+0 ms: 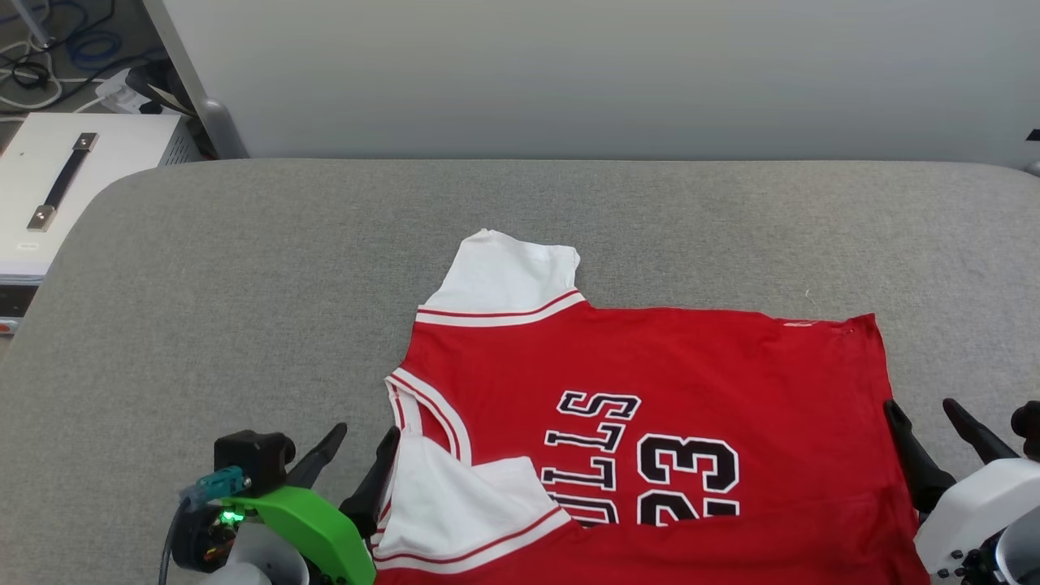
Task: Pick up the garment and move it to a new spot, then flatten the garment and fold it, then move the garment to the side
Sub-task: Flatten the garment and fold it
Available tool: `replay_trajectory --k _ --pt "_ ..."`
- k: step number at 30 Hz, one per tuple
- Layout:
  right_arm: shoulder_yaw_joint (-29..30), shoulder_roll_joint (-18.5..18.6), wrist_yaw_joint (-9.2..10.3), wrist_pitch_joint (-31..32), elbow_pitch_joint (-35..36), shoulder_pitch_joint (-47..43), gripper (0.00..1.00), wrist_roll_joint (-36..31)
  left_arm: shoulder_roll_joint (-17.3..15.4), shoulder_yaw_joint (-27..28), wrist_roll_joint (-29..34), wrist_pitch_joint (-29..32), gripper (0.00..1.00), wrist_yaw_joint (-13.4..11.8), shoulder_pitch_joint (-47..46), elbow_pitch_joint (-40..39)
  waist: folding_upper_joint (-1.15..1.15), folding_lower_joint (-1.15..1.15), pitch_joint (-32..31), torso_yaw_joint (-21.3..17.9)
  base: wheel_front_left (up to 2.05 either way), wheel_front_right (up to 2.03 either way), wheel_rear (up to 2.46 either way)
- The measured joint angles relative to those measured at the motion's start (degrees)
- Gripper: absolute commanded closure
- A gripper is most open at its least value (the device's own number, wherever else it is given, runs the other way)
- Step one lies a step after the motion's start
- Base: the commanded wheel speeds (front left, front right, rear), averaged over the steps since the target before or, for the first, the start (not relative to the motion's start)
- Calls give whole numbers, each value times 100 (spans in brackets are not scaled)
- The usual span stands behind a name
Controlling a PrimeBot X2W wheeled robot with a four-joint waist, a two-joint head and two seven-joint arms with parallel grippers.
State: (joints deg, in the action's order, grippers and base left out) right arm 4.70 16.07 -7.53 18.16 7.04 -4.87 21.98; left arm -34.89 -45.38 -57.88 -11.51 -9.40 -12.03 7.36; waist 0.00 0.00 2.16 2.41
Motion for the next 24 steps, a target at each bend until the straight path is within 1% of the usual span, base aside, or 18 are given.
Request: replay_trajectory --k 2,6,7,9,12,15,17,19,24 --pt "-58 -35 0 -413 27 5 0 -9 55 127 165 -181 0 1 1 -38 0 0 4 -10 0 0 0" --pt "-133 -160 0 -1071 37 29 0 -47 180 415 624 -310 0 8 2 -123 0 0 62 -37 0 0 0" --pt "-132 -191 0 -1178 34 36 0 -57 223 517 732 -314 0 8 5 -166 0 0 82 -43 0 0 0" --pt "-154 -278 0 -1407 31 62 0 -90 390 920 1042 -316 0 27 8 -322 0 0 147 -62 0 0 0" --pt "-241 -338 0 -1574 -3 121 0 -142 548 1194 1377 -318 0 174 8 -358 0 0 266 -99 0 0 0" --pt "-321 -401 0 -1667 -22 218 0 -167 577 1225 1642 -316 0 321 -52 -216 0 0 408 -155 0 0 0" --pt "-357 -442 0 -1705 -21 304 0 -175 569 1205 1709 -307 0 442 -285 -63 0 0 515 -201 0 0 0" --pt "-414 -469 0 -1726 -12 399 0 -181 527 1139 1762 -32 0 549 -714 132 0 0 647 -257 0 0 0" --pt "-533 -500 0 -1750 49 630 0 -216 411 976 1954 810 0 946 -1941 516 0 0 1002 -398 0 0 0"
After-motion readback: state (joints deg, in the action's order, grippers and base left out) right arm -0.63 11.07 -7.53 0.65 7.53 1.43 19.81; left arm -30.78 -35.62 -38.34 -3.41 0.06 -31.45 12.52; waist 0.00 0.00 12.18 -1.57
